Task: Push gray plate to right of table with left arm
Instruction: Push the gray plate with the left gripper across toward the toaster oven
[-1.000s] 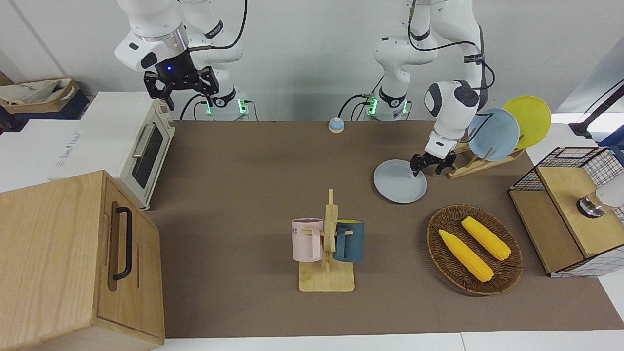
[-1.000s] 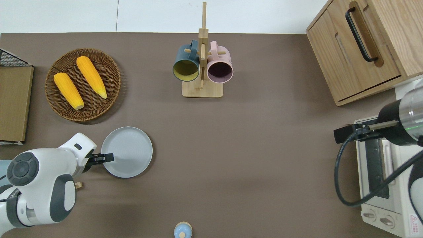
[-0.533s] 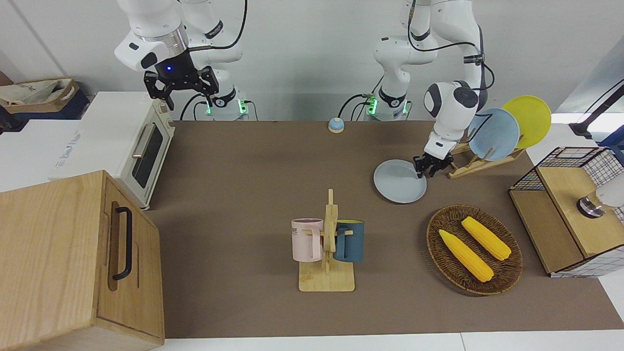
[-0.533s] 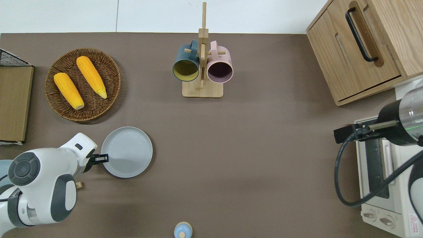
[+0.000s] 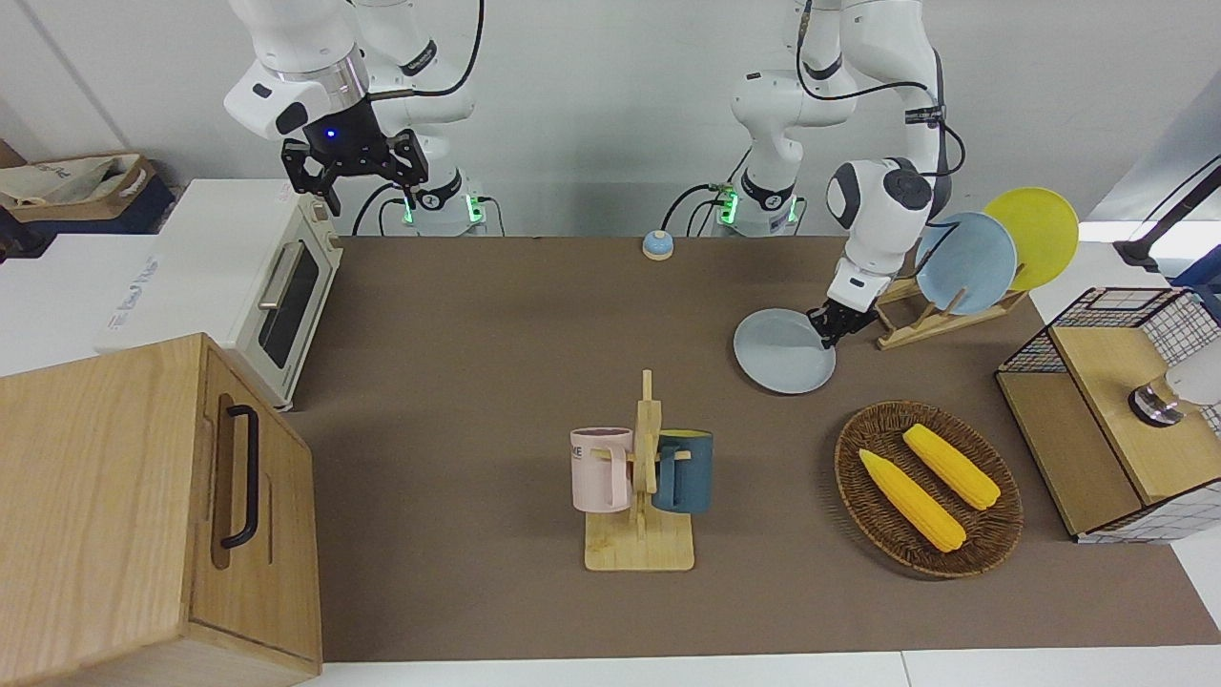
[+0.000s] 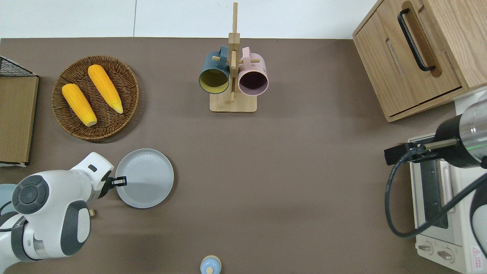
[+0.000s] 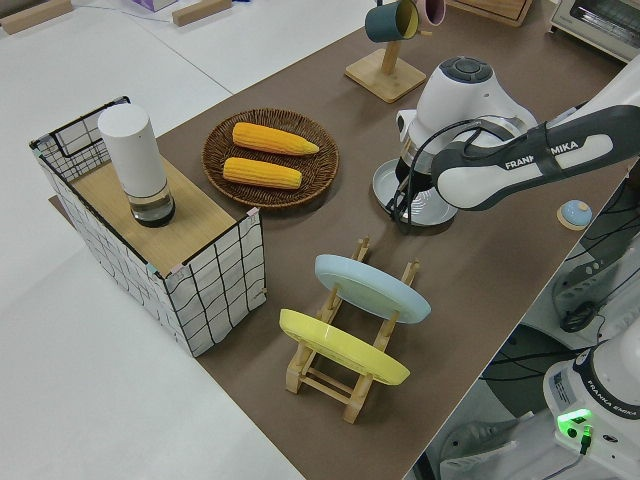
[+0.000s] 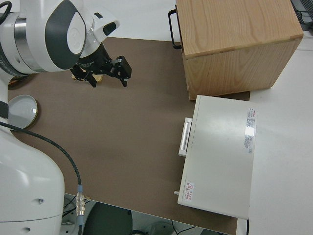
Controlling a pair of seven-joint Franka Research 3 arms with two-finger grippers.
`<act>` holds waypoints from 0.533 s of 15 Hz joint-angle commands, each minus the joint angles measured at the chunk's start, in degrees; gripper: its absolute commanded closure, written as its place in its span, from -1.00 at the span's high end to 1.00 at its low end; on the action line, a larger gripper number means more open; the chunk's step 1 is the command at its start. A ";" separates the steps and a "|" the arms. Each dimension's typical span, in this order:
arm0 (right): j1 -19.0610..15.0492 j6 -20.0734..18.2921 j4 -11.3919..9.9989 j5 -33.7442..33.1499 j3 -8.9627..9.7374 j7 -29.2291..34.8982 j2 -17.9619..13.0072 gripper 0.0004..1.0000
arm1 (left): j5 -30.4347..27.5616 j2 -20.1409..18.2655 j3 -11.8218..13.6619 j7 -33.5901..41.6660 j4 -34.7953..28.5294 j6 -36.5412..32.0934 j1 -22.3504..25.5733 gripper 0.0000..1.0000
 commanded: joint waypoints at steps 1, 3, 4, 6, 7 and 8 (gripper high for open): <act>-1.16 -0.69 0.22 0.59 0.76 0.08 -0.36 0.97 | -0.25 0.64 -1.66 -4.41 -0.95 1.39 -0.67 -1.00; -1.16 -0.69 0.22 0.59 0.76 0.08 -0.36 0.97 | -0.25 0.55 -2.62 -6.70 -0.95 0.95 -0.93 -1.00; -1.16 -0.69 0.22 0.59 0.85 -0.01 -0.36 0.97 | -0.25 0.38 -2.97 -8.19 -0.95 0.60 -1.37 -1.00; -1.16 -0.69 0.22 0.59 0.76 -0.01 -0.36 0.97 | -0.25 0.46 -4.29 -12.75 -0.95 0.51 -2.77 -1.00; -1.16 -0.69 0.22 0.59 0.85 0.08 -0.36 0.97 | -0.25 0.46 -4.82 -15.47 -0.87 0.51 -3.73 -1.00; -1.16 -0.69 0.22 0.59 0.85 -0.01 -0.36 0.97 | -0.25 0.46 -5.26 -18.28 -0.86 0.51 -4.96 -1.00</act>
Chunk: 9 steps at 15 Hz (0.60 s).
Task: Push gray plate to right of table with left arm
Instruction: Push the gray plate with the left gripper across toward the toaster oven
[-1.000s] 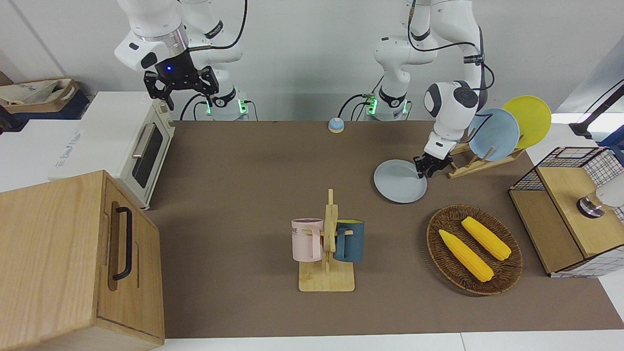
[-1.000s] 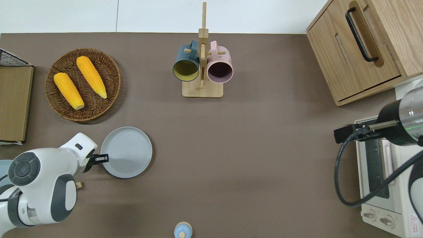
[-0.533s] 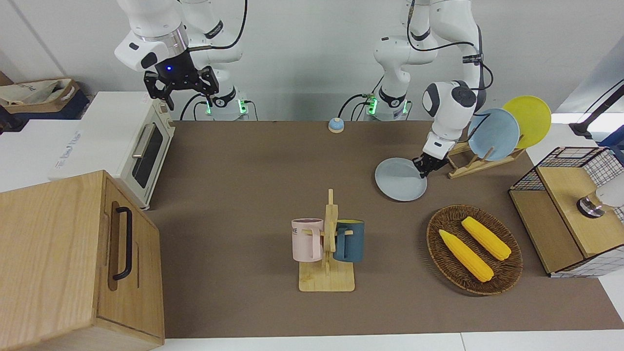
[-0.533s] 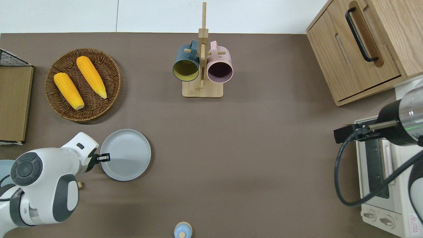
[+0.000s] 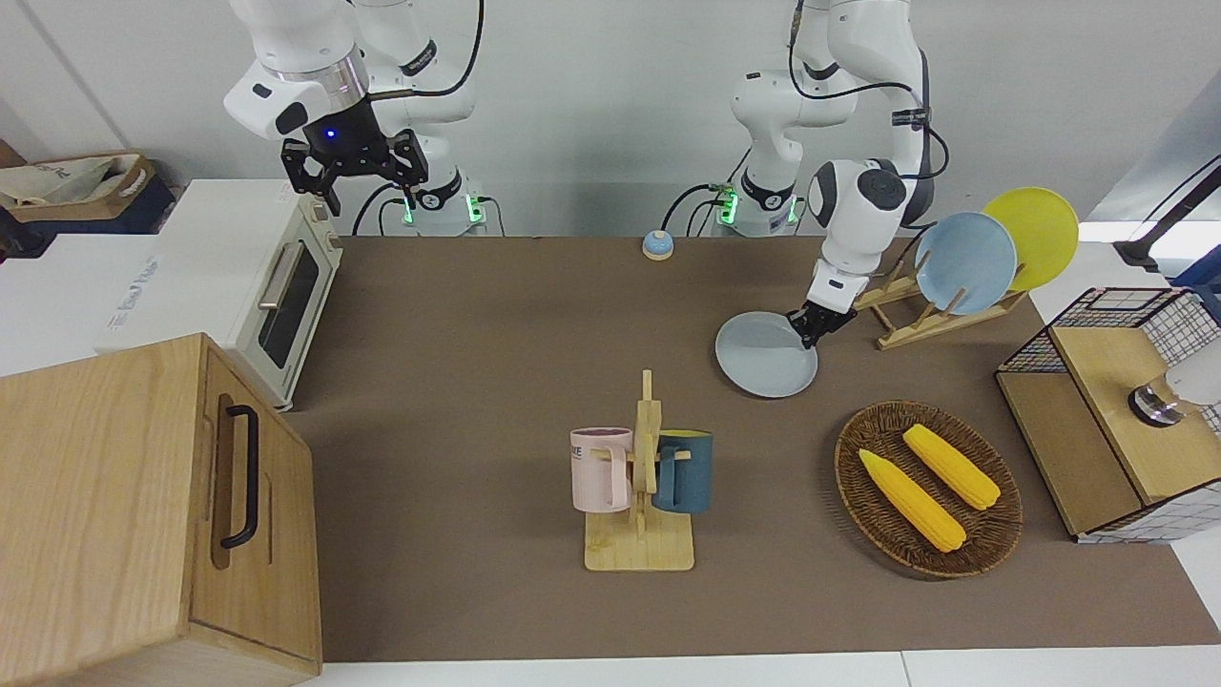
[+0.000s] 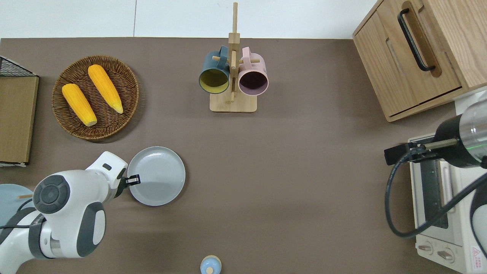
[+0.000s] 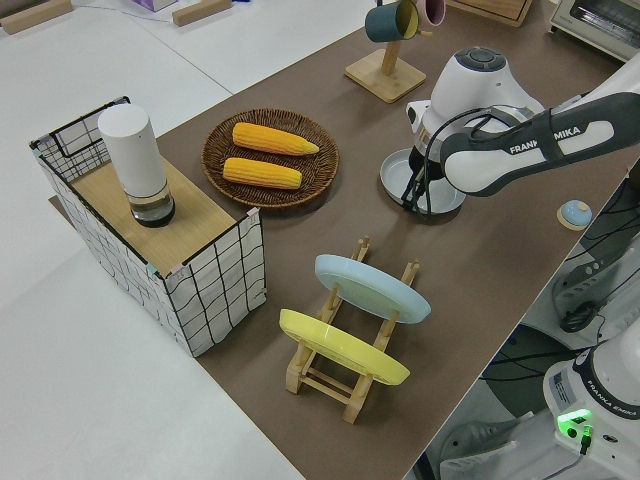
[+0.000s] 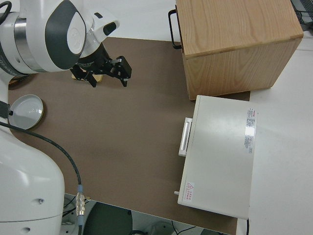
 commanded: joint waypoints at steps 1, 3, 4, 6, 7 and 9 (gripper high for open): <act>-1.16 -0.78 0.22 0.59 0.85 -0.01 -0.36 0.97 | -0.25 0.32 -1.74 -10.27 -0.76 0.50 -4.85 -1.00; -1.16 -0.69 0.22 0.59 0.85 -0.01 -0.36 0.97 | -0.07 0.67 -3.32 -16.86 -0.58 0.41 -7.40 -1.00; -1.16 -0.69 0.22 0.59 0.76 -0.01 -0.36 0.97 | -0.07 0.85 -4.11 -19.59 -0.23 0.41 -8.28 -1.00; -1.16 -0.69 0.22 0.59 0.85 0.08 -0.36 0.97 | 0.19 0.94 -5.95 -24.69 0.03 0.41 -9.78 -1.00; -1.16 -0.69 0.22 0.59 0.76 -0.01 -0.36 0.97 | 0.19 0.94 -7.35 -27.15 0.38 0.41 -10.22 -1.00; -1.16 -0.69 0.22 0.59 0.85 -0.01 -0.36 0.97 | 0.28 1.81 -11.13 -32.51 1.35 0.41 -10.22 -1.00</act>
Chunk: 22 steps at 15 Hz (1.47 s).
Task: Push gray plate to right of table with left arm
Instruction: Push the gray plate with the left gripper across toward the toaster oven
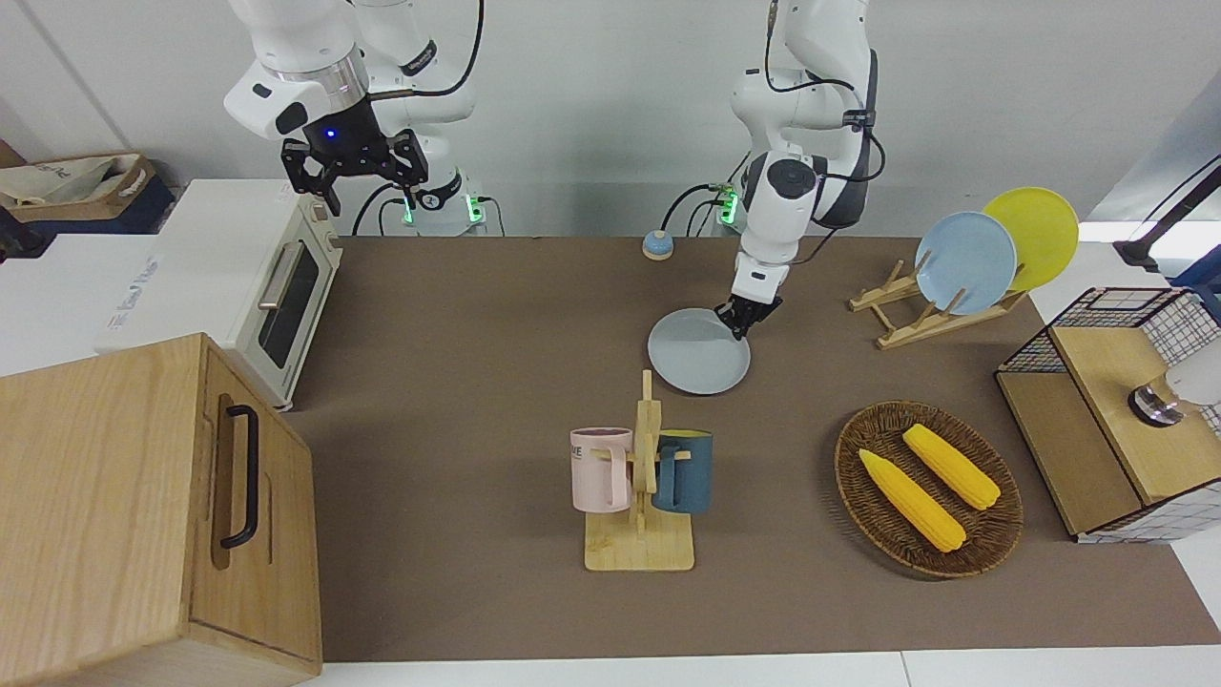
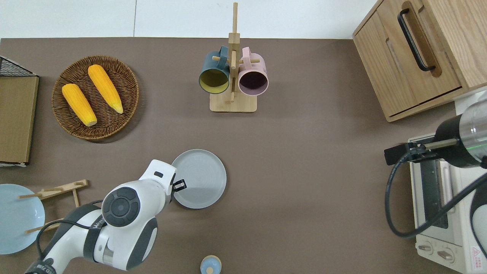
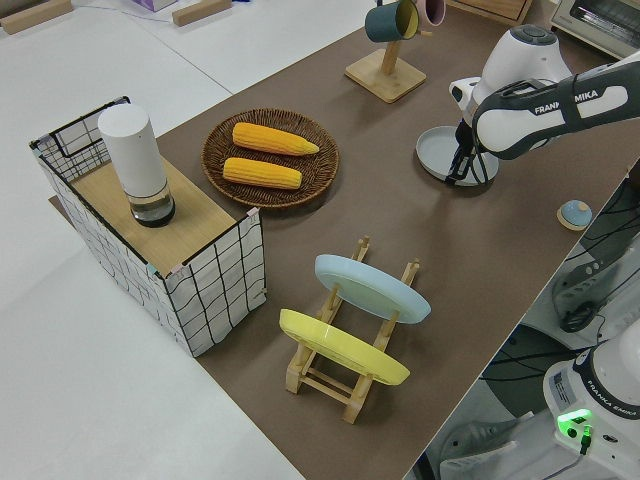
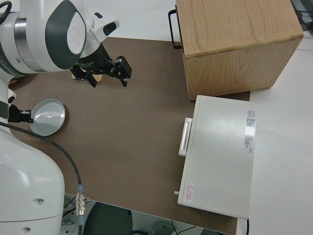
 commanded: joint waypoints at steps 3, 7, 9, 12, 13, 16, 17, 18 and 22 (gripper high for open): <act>-1.16 -0.69 0.22 0.59 0.76 -0.01 -0.36 0.97 | 0.53 4.17 -9.17 -15.11 3.83 0.26 -1.01 -1.00; -1.16 -0.69 0.22 0.59 0.85 0.08 -0.36 0.97 | 0.62 5.49 -14.54 -23.02 6.30 -0.53 -1.80 -1.00; -1.16 -0.69 0.22 0.59 0.85 -0.01 -0.36 0.97 | 0.88 6.20 -16.47 -27.15 8.05 -1.40 -2.67 -1.00; -1.16 -0.69 0.22 0.59 0.76 -0.01 -0.36 0.97 | 3.33 9.00 -17.18 -33.65 11.65 -1.76 -5.65 -1.00; -1.16 -0.69 0.22 0.59 0.85 0.08 -0.36 0.97 | 4.39 10.49 -17.18 -35.94 13.23 -2.28 -6.36 -1.00; -1.16 -0.69 0.22 0.59 0.76 0.08 -0.36 0.97 | 9.13 14.71 -17.18 -43.23 17.89 -4.40 -9.52 -1.00; -1.16 -0.69 0.22 0.59 0.85 -0.01 -0.36 0.97 | 11.15 15.86 -17.18 -45.69 18.77 -4.40 -10.23 -1.00; -1.16 -0.78 0.22 0.59 0.76 0.08 -0.36 0.97 | 12.73 16.65 -17.18 -47.72 19.48 -4.40 -10.85 -1.00; -1.16 -0.69 0.22 0.59 0.85 0.08 -0.36 0.97 | 15.03 18.85 -17.18 -51.34 21.06 -4.40 -12.70 -1.00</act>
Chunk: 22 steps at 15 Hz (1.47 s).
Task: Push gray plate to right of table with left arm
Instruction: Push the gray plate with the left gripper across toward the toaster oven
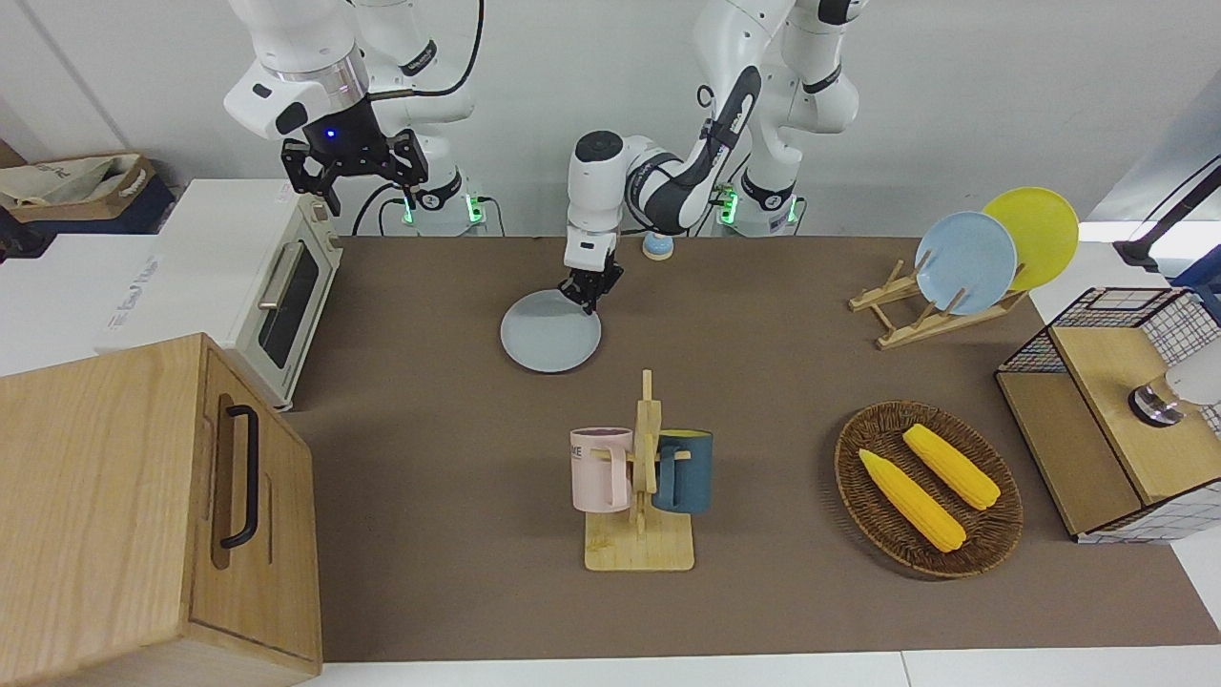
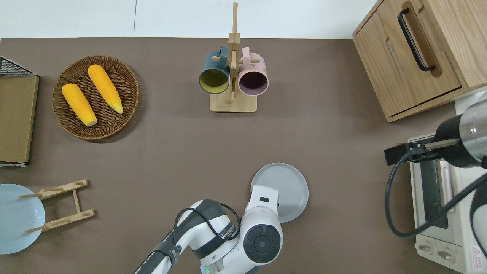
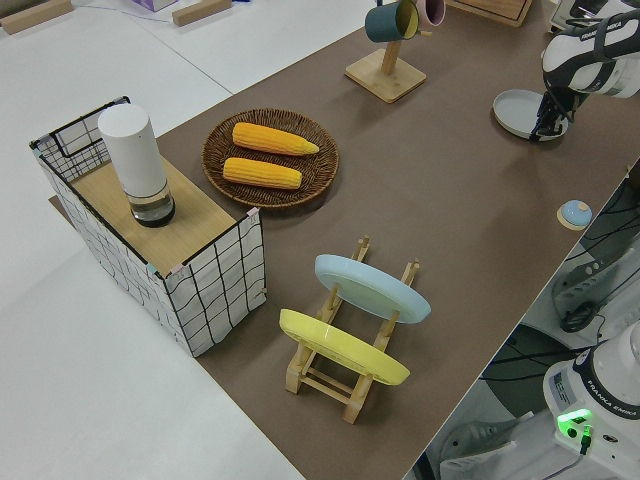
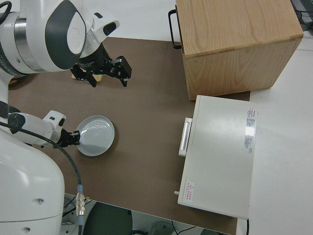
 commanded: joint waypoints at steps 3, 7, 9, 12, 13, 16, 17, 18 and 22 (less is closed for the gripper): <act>-1.16 -0.69 0.22 0.59 0.85 -0.01 -0.36 0.97 | 2.24 3.68 0.48 -3.54 3.28 -1.79 -2.38 -1.00; -1.16 -0.78 0.22 0.59 0.85 -0.01 -0.36 0.97 | 2.24 3.68 0.66 -3.02 4.25 -2.40 -2.03 0.50; -1.16 -0.69 0.22 0.59 0.85 -0.01 -0.36 0.97 | 2.24 3.59 0.75 -1.62 5.39 -5.12 -1.94 0.96; -1.16 -0.69 0.22 0.59 0.76 0.08 -0.36 0.97 | 2.24 2.98 0.92 0.41 7.49 -10.39 -1.59 0.99; -1.16 -0.69 0.22 0.59 0.85 0.08 -0.36 0.97 | 2.24 2.89 1.01 0.58 8.72 -12.58 -1.59 0.99; -1.16 -0.69 0.22 0.59 0.85 -0.01 -0.36 0.97 | 1.63 2.01 1.45 5.92 11.10 -18.12 -0.89 0.99; -1.16 -0.69 0.22 0.59 0.85 0.08 -0.36 0.97 | 1.36 0.79 1.36 8.47 11.37 -19.80 0.51 0.99; -1.16 -0.69 0.22 0.59 0.85 -0.01 -0.36 0.97 | -0.03 -0.35 0.93 11.80 12.15 -22.86 2.26 0.99; -1.16 -0.69 0.22 0.59 0.85 -0.01 -0.36 0.97 | -6.27 -3.08 1.89 26.31 21.46 -38.94 7.62 0.98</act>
